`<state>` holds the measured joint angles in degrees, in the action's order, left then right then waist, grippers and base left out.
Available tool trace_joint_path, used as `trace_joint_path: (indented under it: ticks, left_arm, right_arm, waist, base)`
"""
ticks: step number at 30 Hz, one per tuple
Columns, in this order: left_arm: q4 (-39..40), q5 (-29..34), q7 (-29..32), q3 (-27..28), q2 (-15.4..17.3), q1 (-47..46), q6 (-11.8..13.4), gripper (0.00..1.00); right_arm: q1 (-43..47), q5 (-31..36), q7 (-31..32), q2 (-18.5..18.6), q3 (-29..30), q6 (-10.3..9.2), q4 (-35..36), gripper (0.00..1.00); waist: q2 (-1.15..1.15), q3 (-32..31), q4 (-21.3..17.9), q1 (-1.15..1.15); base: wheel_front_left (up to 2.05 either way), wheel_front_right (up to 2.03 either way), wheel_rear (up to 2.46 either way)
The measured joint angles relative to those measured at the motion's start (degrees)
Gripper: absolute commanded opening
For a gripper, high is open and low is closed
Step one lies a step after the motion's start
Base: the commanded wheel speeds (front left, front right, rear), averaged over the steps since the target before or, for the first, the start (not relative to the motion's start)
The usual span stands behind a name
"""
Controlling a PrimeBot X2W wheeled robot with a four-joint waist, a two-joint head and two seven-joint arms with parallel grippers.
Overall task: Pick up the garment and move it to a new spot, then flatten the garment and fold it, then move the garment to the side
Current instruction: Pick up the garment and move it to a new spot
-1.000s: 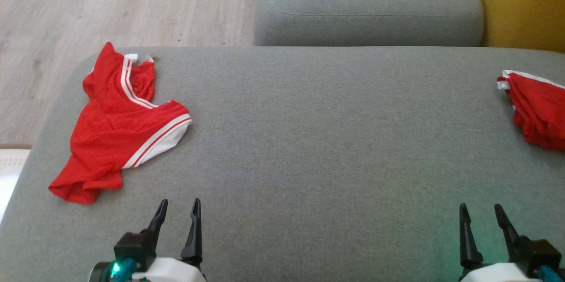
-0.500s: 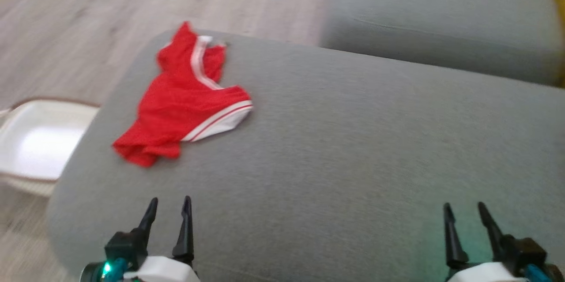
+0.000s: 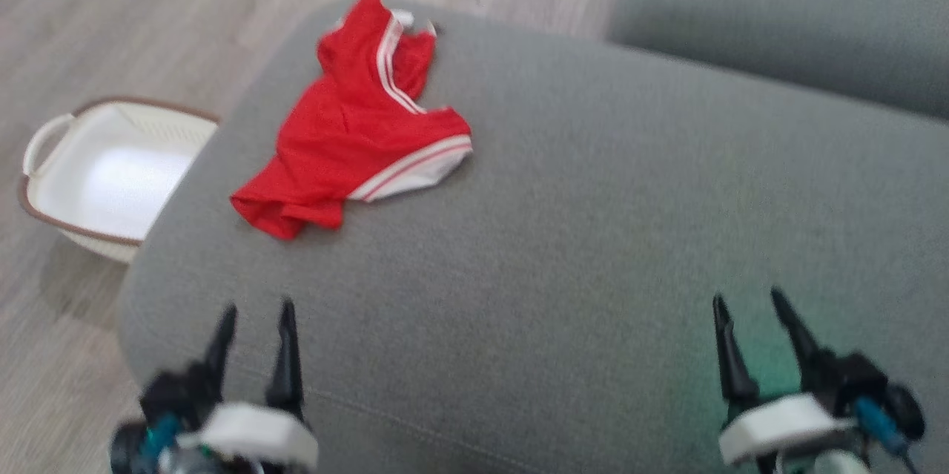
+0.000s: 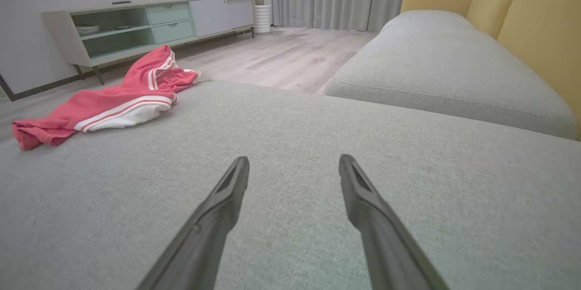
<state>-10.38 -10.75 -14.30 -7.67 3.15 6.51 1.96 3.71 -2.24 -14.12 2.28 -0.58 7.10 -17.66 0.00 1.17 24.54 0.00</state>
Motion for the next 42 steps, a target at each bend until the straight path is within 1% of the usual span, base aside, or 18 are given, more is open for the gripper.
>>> trace_joint_path:
  ticks: [3,7,10,15,16,18,21,22,23,24,25,26,30,35,38,40,42]
  left_arm:
    - [0.19,-1.10,0.00,1.49,-0.07,-4.70,-0.59,1.00]
    - [-2.58,-2.02,-0.09,3.67,0.02,-15.24,-1.56,1.00]
    - [-8.45,-3.39,1.80,4.39,0.51,-23.85,-2.86,1.00]
    - [-19.26,-3.50,8.39,3.88,3.03,-36.32,-4.97,1.00]
    - [-21.52,-3.96,9.50,3.89,3.14,-38.35,-5.38,1.00]
    - [-26.42,-4.11,11.70,3.25,3.25,-42.00,-5.72,1.00]
    - [-34.48,-4.56,15.93,2.08,3.01,-45.99,-6.90,1.00]
    - [-39.23,-4.71,17.36,1.58,2.79,-47.69,-7.09,1.00]
    - [-41.22,-4.71,17.57,1.07,2.81,-48.34,-7.24,1.00]
    - [-42.96,-4.72,17.84,0.97,2.80,-48.97,-7.62,0.92]
    - [-44.42,-4.69,18.02,0.55,2.87,-49.63,-7.79,0.19]
    - [-45.50,-4.61,17.97,0.24,2.97,-50.24,-7.97,0.00]
    - [-48.01,-4.83,17.29,0.00,3.04,-51.66,-8.11,0.00]
    - [-47.73,-6.99,13.17,0.47,3.24,-52.53,-8.86,0.00]
    - [-43.24,-8.88,11.11,0.35,3.22,-53.56,-9.04,0.00]
    - [-38.51,-9.43,10.50,-1.03,3.19,-54.01,-9.07,0.00]
    - [-32.77,-11.27,11.18,-3.18,2.86,-53.72,-9.09,0.00]
  right_arm:
    - [-2.97,2.70,0.79,0.02,0.81,0.00,1.76,1.00]
    - [-7.74,6.00,2.77,0.14,1.80,0.00,4.71,1.00]
    - [-9.78,7.25,4.15,0.85,2.01,0.00,6.70,1.00]
    - [-11.32,7.87,6.48,3.39,1.64,0.00,9.05,1.00]
    - [-11.63,7.87,7.03,3.76,1.52,0.00,9.69,1.00]
    - [-12.12,7.87,7.95,4.30,1.15,0.00,10.95,1.00]
    - [-12.39,7.79,9.39,5.12,1.07,0.00,12.49,1.00]
    - [-12.39,7.54,10.16,5.72,0.98,0.00,13.23,1.00]
    - [-12.39,7.27,10.49,5.77,0.90,0.00,13.38,1.00]
    - [-12.36,7.25,10.63,5.76,0.82,0.00,13.55,1.00]
    - [-12.33,7.17,10.70,5.72,0.77,0.00,13.88,1.00]
    - [-12.33,6.91,10.74,5.71,0.79,0.00,14.18,1.00]
    - [-12.27,6.24,11.12,5.58,0.87,0.00,14.39,1.00]
    - [-11.45,5.33,10.38,4.39,1.36,0.00,13.49,1.00]
    - [-9.97,4.92,9.51,3.32,1.60,0.00,12.33,1.00]
    - [-9.31,4.47,8.82,2.74,1.70,0.00,11.23,1.00]
    - [-8.95,4.08,7.93,2.05,1.65,0.00,10.11,1.00]
  waist:
    - [0.00,3.56,-0.86,0.00]
    - [0.00,8.99,-1.98,0.00]
    - [0.00,13.15,-2.77,0.00]
    - [0.00,19.06,-4.00,0.00]
    - [0.00,19.97,-4.24,0.00]
    - [0.00,21.50,-4.75,0.00]
    - [0.00,22.64,-5.53,0.00]
    - [0.00,22.80,-5.92,0.00]
    - [0.00,22.67,-6.10,0.00]
    - [0.00,22.45,-6.28,0.00]
    - [0.00,22.15,-6.45,0.00]
    - [0.00,21.87,-6.61,0.00]
    - [0.00,20.86,-6.98,0.00]
    - [0.00,18.36,-7.41,0.00]
    - [0.00,16.43,-7.59,0.00]
    - [0.00,15.05,-7.78,0.00]
    - [0.00,13.60,-8.19,0.00]
  base:
    - [0.00,0.00,0.00]
    - [0.00,0.00,0.00]
    - [0.00,0.00,0.00]
    - [0.00,0.00,0.00]
    - [0.00,0.00,0.00]
    - [0.00,0.00,0.00]
    - [0.00,0.00,0.00]
    - [0.00,0.00,0.00]
    - [0.00,0.00,0.00]
    - [0.00,0.00,0.00]
    - [0.00,0.00,0.00]
    - [0.00,0.00,0.00]
    - [0.00,0.00,0.00]
    - [0.00,0.00,0.00]
    - [0.00,0.00,0.00]
    - [0.00,0.00,0.00]
    - [0.00,0.00,0.00]
